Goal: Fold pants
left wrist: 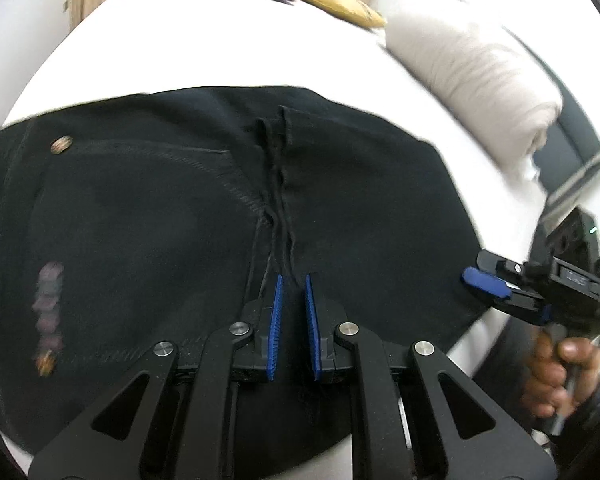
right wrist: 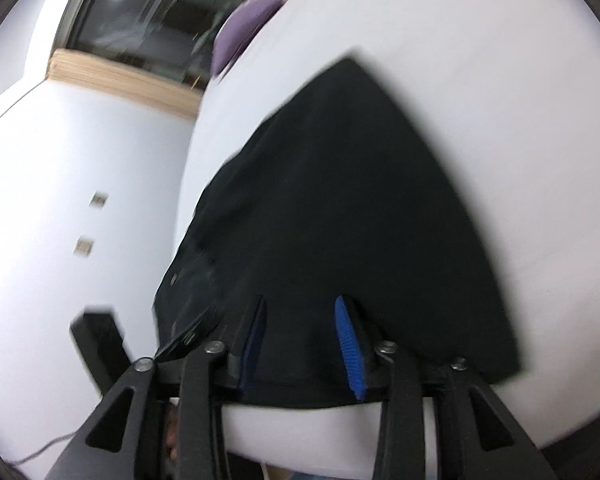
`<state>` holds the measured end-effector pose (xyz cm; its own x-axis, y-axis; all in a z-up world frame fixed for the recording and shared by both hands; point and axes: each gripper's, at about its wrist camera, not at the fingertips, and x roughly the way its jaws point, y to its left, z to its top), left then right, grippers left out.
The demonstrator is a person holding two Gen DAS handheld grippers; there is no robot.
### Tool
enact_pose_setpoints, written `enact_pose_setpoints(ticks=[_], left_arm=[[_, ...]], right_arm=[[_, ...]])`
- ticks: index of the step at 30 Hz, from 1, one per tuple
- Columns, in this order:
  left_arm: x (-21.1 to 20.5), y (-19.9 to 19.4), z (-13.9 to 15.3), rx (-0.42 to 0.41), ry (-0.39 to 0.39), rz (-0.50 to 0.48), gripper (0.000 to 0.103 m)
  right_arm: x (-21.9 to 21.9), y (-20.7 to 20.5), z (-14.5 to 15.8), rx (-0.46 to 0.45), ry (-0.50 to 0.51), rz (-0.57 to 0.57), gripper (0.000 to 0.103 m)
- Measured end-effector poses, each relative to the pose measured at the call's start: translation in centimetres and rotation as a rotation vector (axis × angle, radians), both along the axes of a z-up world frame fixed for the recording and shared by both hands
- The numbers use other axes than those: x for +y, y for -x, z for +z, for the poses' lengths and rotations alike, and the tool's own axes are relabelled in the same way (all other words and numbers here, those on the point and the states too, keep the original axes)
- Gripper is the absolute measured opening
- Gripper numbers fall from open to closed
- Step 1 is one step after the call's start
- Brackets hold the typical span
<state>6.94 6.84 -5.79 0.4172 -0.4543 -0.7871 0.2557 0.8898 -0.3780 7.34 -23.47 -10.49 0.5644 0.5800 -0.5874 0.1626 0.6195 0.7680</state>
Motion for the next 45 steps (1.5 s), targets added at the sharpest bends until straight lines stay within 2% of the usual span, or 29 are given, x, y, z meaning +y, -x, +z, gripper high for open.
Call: enact_pose_setpoints(ticks=[1,2,3,5,6,9,12,16,19,22,24,26,28,34,36,37,39,43,45], left_arm=[[0.8,0.6,0.5,-0.008,0.013,0.018,0.015],[1.9,1.4,1.2,-0.014,0.042,0.042,0.027],[3.1,2.2,1.8,-0.018,0.086,0.067,0.056],[5.6,4.0,2.9,-0.044,0.187,0.141,0.093],[7.0,5.0,3.5,-0.057,0.230,0.189,0.095],[10.4,7.1,4.1,-0.037,0.312,0.275,0.095],[14.4,9.3,3.2,0.005,0.388,0.430,0.095],[18.1,10.8,0.8,0.081,0.566,0.607,0.094],[18.4,10.5,-0.7,0.123,0.615,0.635,0.092],[18.0,9.6,-1.4,0.118,0.638,0.614,0.089],[18.1,9.6,-2.5,0.147,0.663,0.635,0.085],[18.7,9.3,-3.5,0.166,0.693,0.654,0.084],[19.5,9.2,-4.4,0.172,0.713,0.679,0.079],[20.9,8.6,-5.7,0.185,0.810,0.718,0.077],[21.0,8.2,-5.8,0.191,0.806,0.722,0.056],[21.1,8.1,-5.9,0.199,0.802,0.722,0.050],[21.4,8.1,-6.2,0.216,0.796,0.726,0.030],[21.5,8.2,-4.9,0.190,0.752,0.709,0.024],[21.0,8.1,-3.7,0.152,0.704,0.684,0.020]], right_arm=[[-0.6,0.2,0.6,-0.025,-0.012,-0.014,0.044],[-0.5,0.5,1.0,-0.043,-0.024,-0.016,0.045],[-0.5,0.7,1.4,-0.075,-0.054,-0.010,0.046],[0.6,0.3,1.8,-0.116,-0.126,0.019,0.047],[1.5,0.0,1.8,-0.128,-0.150,0.032,0.047],[5.1,-1.1,1.7,-0.168,-0.232,0.112,0.048],[8.6,-2.4,1.2,-0.169,-0.272,0.206,0.048],[11.0,-3.0,0.6,-0.167,-0.298,0.272,0.048],[10.0,-2.4,0.8,-0.189,-0.313,0.280,0.048],[9.5,-2.0,0.7,-0.200,-0.331,0.265,0.048],[9.1,-2.0,0.5,-0.193,-0.334,0.256,0.048],[10.0,-2.5,0.8,-0.187,-0.333,0.253,0.048],[10.6,-2.7,1.1,-0.184,-0.331,0.254,0.048],[11.1,-3.1,1.5,-0.175,-0.334,0.260,0.048],[11.2,-3.2,1.8,-0.173,-0.321,0.268,0.048],[11.2,-3.2,1.8,-0.173,-0.318,0.270,0.048],[11.2,-3.6,2.1,-0.166,-0.297,0.274,0.046],[11.2,-4.6,3.1,-0.154,-0.242,0.284,0.040],[11.7,-5.6,3.7,-0.138,-0.191,0.307,0.032]])
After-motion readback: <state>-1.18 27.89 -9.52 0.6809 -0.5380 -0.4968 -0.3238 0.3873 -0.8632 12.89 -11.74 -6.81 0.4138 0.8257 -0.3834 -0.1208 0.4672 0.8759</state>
